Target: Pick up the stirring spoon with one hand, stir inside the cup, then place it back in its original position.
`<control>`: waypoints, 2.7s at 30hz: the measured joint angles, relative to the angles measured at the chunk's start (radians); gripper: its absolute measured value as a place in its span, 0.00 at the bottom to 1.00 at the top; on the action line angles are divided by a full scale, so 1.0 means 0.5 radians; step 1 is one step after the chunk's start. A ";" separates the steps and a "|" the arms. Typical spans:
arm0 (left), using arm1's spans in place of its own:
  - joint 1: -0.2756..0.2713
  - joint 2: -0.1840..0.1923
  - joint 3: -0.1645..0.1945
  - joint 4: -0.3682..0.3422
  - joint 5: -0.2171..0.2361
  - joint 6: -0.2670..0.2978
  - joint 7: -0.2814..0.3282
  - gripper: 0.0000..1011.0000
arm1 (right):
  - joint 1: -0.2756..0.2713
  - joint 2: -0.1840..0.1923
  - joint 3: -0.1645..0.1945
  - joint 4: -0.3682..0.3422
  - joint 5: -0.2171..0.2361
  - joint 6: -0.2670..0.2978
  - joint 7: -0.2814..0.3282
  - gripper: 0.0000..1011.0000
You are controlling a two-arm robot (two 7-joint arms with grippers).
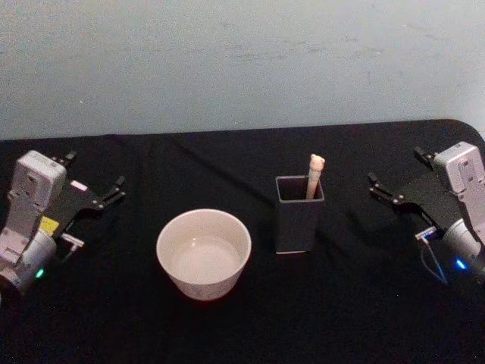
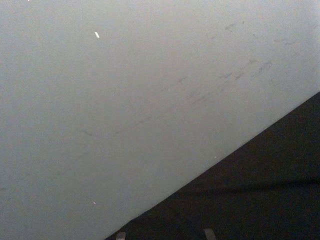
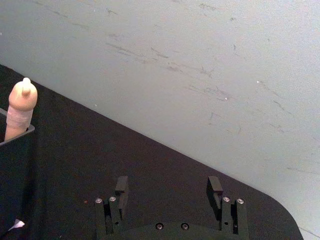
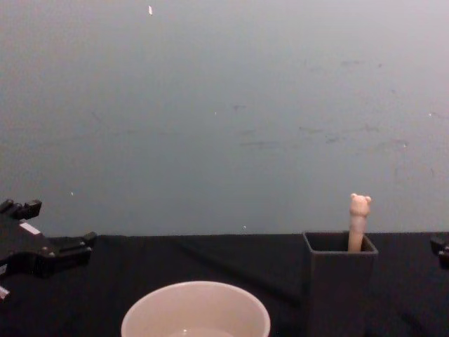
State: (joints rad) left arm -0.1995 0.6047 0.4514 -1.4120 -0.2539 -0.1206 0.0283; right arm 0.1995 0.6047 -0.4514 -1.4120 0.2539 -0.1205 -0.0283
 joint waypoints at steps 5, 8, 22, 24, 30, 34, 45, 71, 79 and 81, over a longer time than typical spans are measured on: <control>0.000 0.000 0.000 0.000 0.000 0.000 0.000 0.99 | 0.000 0.000 0.000 0.000 0.000 0.000 0.000 0.99; 0.000 0.000 0.000 0.000 0.000 0.000 0.000 0.99 | 0.000 0.000 0.000 0.000 0.000 0.000 0.000 0.99; 0.000 0.000 0.000 0.000 0.000 0.000 0.000 0.99 | 0.000 0.000 0.000 0.000 0.000 0.000 0.000 0.99; 0.000 0.000 0.000 0.000 0.000 0.000 0.000 0.99 | 0.000 0.000 0.000 0.000 0.000 0.000 0.000 0.99; 0.000 0.000 0.000 0.000 0.000 0.000 0.000 0.99 | 0.000 0.000 0.000 0.000 0.000 0.000 0.000 0.99; 0.000 0.000 0.000 0.000 0.000 0.000 0.000 0.99 | 0.000 0.000 0.000 0.000 0.000 0.000 0.000 0.99; 0.000 0.000 0.000 0.000 0.000 0.000 0.000 0.99 | 0.000 0.000 0.000 0.000 0.000 0.000 0.000 0.99; 0.000 0.000 0.000 0.000 0.000 0.000 0.000 0.99 | -0.191 0.117 0.226 -0.297 0.393 0.058 0.554 0.99; 0.000 0.000 0.000 0.000 0.000 0.000 0.000 0.99 | -0.239 0.132 0.246 -0.385 0.473 0.099 0.723 0.99; 0.000 0.000 0.000 0.000 0.000 0.000 0.000 0.99 | -0.239 0.126 0.246 -0.390 0.478 0.108 0.745 0.99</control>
State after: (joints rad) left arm -0.1995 0.6047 0.4514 -1.4120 -0.2539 -0.1206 0.0282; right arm 0.0802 0.6678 -0.3286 -1.6068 0.4929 -0.0665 0.3444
